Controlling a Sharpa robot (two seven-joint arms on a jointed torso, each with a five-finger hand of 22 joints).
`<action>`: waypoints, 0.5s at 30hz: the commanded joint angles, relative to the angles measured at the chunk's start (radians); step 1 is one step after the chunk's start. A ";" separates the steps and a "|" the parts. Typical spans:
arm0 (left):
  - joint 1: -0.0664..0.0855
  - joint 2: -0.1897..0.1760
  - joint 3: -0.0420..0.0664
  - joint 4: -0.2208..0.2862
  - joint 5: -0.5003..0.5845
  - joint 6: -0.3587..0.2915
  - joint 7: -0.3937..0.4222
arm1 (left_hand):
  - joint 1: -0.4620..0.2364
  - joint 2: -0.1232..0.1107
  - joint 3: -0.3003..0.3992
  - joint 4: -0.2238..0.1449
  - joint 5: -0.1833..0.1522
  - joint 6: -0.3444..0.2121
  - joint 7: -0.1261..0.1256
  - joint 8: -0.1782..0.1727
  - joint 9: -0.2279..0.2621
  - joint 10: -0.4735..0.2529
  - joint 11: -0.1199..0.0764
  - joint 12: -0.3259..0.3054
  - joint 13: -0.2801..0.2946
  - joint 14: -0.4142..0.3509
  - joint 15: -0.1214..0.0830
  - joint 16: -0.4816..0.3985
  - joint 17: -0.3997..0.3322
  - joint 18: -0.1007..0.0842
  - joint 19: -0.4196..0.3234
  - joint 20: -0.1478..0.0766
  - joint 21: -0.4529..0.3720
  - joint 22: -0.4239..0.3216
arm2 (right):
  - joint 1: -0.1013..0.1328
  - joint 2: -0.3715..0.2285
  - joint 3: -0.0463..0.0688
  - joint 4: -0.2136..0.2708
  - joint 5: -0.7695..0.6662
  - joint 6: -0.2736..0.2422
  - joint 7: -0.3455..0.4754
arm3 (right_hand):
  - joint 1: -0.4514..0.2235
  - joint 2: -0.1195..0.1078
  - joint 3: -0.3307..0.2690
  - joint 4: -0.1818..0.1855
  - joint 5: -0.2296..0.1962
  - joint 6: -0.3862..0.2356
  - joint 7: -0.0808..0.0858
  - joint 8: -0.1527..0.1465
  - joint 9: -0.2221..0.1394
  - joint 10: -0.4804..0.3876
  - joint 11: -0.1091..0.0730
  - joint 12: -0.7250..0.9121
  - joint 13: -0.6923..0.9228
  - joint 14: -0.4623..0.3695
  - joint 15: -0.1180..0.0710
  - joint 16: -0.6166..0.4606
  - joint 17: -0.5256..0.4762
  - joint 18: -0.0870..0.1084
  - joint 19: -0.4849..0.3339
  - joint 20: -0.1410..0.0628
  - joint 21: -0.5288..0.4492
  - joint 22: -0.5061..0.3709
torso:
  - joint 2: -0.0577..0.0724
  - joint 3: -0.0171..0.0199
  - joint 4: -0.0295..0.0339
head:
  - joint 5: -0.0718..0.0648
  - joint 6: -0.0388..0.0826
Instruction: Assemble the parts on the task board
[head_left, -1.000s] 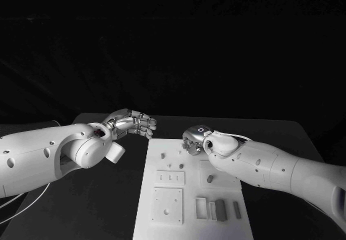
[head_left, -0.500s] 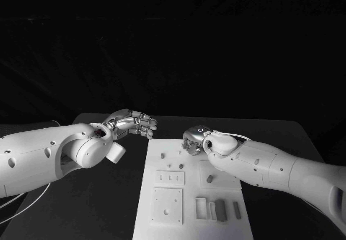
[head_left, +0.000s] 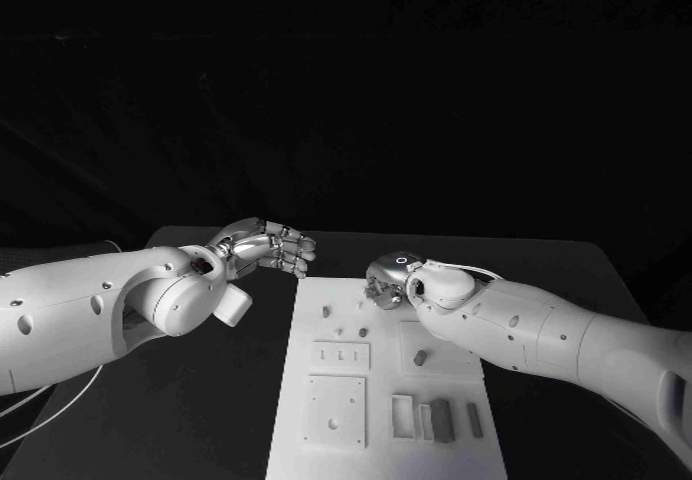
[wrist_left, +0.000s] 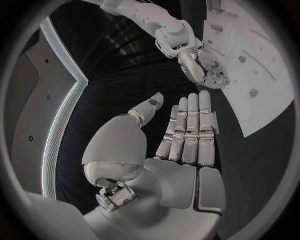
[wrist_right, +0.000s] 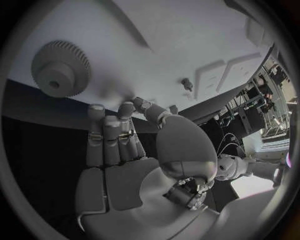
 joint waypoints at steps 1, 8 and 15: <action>0.003 0.001 0.001 0.003 -0.001 -0.002 0.004 | -0.001 -0.012 -0.001 -0.006 0.000 -0.007 0.000 -0.004 -0.001 -0.003 0.006 -0.005 -0.001 -0.002 0.003 -0.003 0.002 0.010 0.002 -0.005 -0.006 0.001 | -0.002 0.002 -0.002 -0.003 0.000 0.036 0.010 | -0.003 0.009 0.002 0.004 0.002 0.020 -0.003 0.002 0.003 -0.107 -0.017 0.055 0.030 -0.011 -0.012 0.023 0.011 0.052 -0.003 -0.004 0.013 0.022 | 0.000 -0.0005 -0.0002 | 0.000 -0.001; 0.003 0.002 0.001 0.002 -0.001 0.000 0.002 | -0.001 -0.012 -0.001 -0.007 0.000 -0.008 0.000 -0.004 -0.001 -0.003 0.006 -0.005 -0.001 -0.002 0.003 -0.004 0.002 0.010 0.001 -0.005 -0.007 0.001 | -0.002 0.003 -0.002 -0.006 0.001 0.007 0.008 | -0.008 0.007 0.005 0.009 0.002 0.020 -0.005 0.000 0.008 -0.117 -0.019 0.139 0.064 -0.018 -0.013 0.050 0.020 0.052 -0.005 -0.007 0.027 0.020 | -0.001 -0.0005 0.0003 | 0.000 -0.002; 0.003 0.001 0.001 0.002 -0.002 0.000 -0.001 | 0.000 -0.012 -0.001 -0.007 0.000 -0.009 0.000 -0.004 -0.001 -0.003 0.006 -0.006 -0.001 -0.002 0.003 -0.004 0.003 0.010 0.001 -0.005 -0.007 0.001 | -0.002 -0.008 -0.001 0.003 0.046 -0.042 0.014 | -0.009 0.015 0.006 0.011 0.002 0.044 -0.014 0.015 0.021 -0.115 -0.028 0.182 0.071 -0.017 -0.020 0.058 0.020 0.052 -0.002 -0.009 0.035 0.019 | 0.000 -0.0001 0.0001 | 0.001 -0.002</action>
